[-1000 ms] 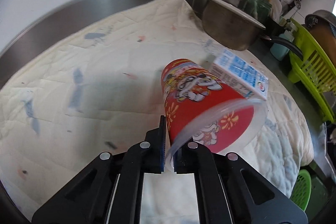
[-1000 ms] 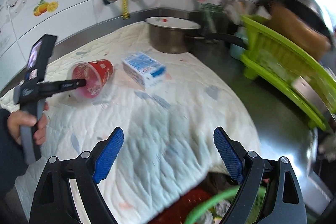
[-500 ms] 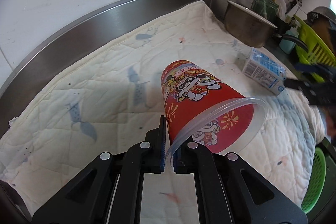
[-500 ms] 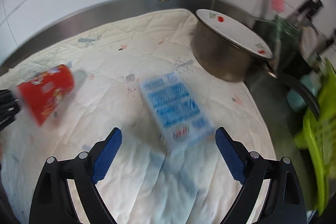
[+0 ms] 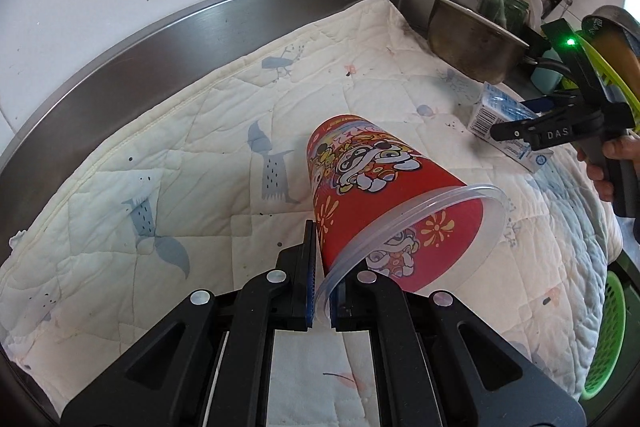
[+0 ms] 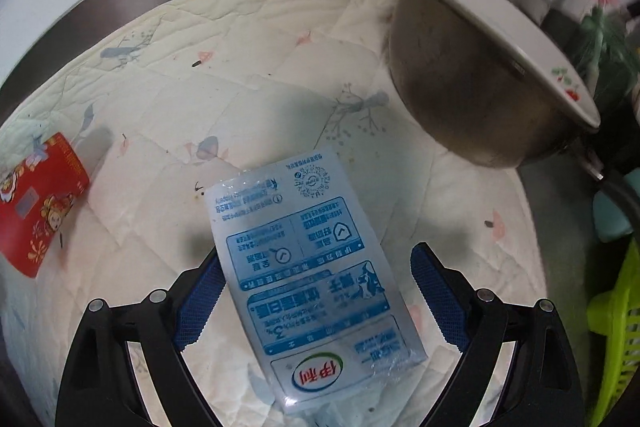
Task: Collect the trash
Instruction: 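Grasp the blue-and-white milk carton with the right tool while the left tool holds the cup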
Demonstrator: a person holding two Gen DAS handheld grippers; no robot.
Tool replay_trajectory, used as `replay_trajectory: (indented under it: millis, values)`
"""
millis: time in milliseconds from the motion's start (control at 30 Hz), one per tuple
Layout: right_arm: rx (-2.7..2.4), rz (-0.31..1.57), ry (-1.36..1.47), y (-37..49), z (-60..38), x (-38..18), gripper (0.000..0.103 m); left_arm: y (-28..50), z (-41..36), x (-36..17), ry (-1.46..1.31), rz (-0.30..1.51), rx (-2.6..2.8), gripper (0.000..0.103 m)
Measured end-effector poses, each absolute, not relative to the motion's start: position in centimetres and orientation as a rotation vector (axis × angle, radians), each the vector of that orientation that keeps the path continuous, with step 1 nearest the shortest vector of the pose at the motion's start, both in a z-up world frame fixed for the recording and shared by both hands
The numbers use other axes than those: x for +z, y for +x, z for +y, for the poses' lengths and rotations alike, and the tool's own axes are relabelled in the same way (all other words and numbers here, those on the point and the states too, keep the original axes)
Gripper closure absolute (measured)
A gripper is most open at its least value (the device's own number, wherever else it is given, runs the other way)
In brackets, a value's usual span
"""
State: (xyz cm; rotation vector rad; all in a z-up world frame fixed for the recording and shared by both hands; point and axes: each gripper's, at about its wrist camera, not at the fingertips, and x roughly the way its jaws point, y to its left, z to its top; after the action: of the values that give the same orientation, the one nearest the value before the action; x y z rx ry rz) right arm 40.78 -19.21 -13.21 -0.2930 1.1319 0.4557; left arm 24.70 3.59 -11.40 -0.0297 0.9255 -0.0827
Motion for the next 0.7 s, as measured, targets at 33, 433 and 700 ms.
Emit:
replay_trajectory:
  millis: [33,433,700]
  values:
    - [0.463,1.134,-0.285,40.6,-19.3,-13.3,0.027,24.7,3.7,-11.4,-0.030,0.925,-0.084,0.099]
    - [0.421,1.045,-0.113,32.0,-22.6,-9.5,0.038,23.3,1.5,-10.4,-0.019,0.913,-0.137,0.099]
    - [0.328,0.995,-0.040,22.3,-26.7,-7.0,0.038,20.1,-3.7,-8.2,0.013,0.884,-0.250,0.099]
